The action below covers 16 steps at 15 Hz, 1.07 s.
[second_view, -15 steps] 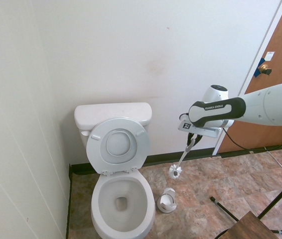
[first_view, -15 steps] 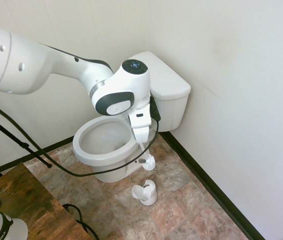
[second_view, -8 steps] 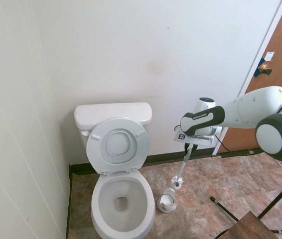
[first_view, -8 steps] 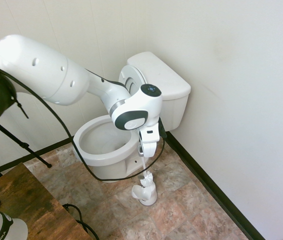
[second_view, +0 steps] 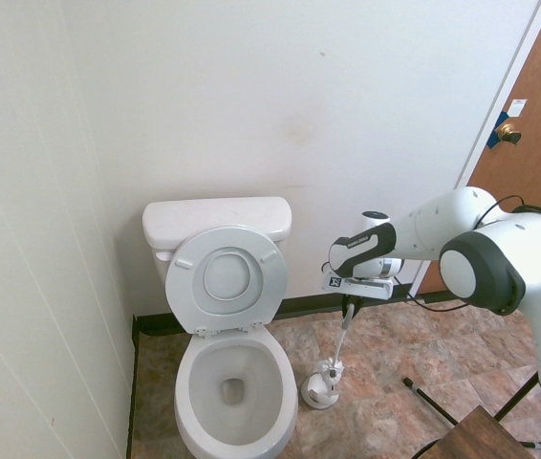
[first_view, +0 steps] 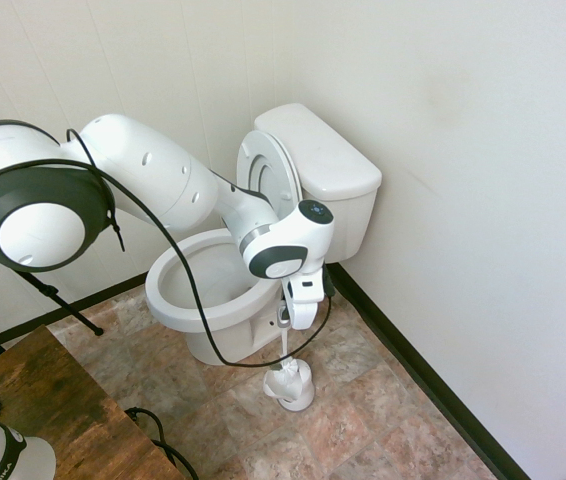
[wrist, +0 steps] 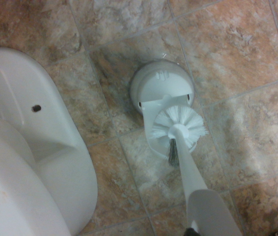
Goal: Clean the toilet
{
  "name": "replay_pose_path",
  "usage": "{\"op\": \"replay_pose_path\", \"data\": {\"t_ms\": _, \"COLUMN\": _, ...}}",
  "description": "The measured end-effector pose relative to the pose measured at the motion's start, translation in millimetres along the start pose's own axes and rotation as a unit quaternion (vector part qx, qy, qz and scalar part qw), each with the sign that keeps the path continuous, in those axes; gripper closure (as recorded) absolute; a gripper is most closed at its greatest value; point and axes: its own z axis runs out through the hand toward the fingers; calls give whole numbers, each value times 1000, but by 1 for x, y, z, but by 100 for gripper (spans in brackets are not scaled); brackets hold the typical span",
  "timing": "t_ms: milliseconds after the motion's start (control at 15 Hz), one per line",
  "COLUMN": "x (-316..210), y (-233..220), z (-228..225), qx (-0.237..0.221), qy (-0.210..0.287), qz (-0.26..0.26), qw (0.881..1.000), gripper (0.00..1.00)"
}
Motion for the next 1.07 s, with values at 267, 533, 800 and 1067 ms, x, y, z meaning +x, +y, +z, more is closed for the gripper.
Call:
{"op": "replay_pose_path", "data": {"t_ms": 267, "x": 8, "y": -26, "z": 20, "qx": -7, "qy": -9, "qz": 1, "qw": 1000, "gripper": 100}}
{"op": "replay_pose_path", "data": {"t_ms": 533, "x": 29, "y": -52, "z": 51, "qx": -15, "qy": -16, "qz": 14, "qw": 1000, "gripper": 100}}
{"op": "replay_pose_path", "data": {"t_ms": 800, "x": 55, "y": -70, "z": 80, "qx": -21, "qy": -23, "qz": 32, "qw": 999, "gripper": 100}}
{"op": "replay_pose_path", "data": {"t_ms": 1067, "x": 64, "y": -86, "z": 114, "qx": -39, "qy": -28, "qz": 48, "qw": 998, "gripper": 100}}
